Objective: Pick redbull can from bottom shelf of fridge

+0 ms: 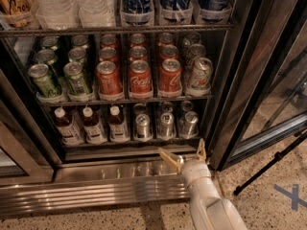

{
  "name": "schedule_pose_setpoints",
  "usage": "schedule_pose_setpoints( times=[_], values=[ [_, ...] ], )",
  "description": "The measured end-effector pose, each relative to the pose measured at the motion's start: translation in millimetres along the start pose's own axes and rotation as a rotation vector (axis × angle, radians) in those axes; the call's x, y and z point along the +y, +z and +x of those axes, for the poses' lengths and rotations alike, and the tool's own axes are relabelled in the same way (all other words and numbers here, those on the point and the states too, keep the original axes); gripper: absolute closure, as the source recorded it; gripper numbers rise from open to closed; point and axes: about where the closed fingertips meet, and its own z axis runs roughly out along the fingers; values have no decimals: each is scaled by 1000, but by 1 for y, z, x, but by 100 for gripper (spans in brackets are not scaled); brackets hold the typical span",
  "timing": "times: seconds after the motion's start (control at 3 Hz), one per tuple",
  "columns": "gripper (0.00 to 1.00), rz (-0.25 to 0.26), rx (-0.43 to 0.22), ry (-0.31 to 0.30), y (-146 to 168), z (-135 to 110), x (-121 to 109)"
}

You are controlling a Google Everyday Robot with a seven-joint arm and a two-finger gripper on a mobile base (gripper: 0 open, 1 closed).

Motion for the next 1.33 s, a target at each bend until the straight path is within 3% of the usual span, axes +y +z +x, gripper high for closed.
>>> schedule_pose_setpoints(
  times=[0.33,0.67,1.0,1.33],
  values=[
    [23,0,0,0,0,0,0],
    [26,0,0,0,0,0,0],
    [9,22,19,-25,18,2,-4],
    [9,23,20,-26,18,2,-4]
  ],
)
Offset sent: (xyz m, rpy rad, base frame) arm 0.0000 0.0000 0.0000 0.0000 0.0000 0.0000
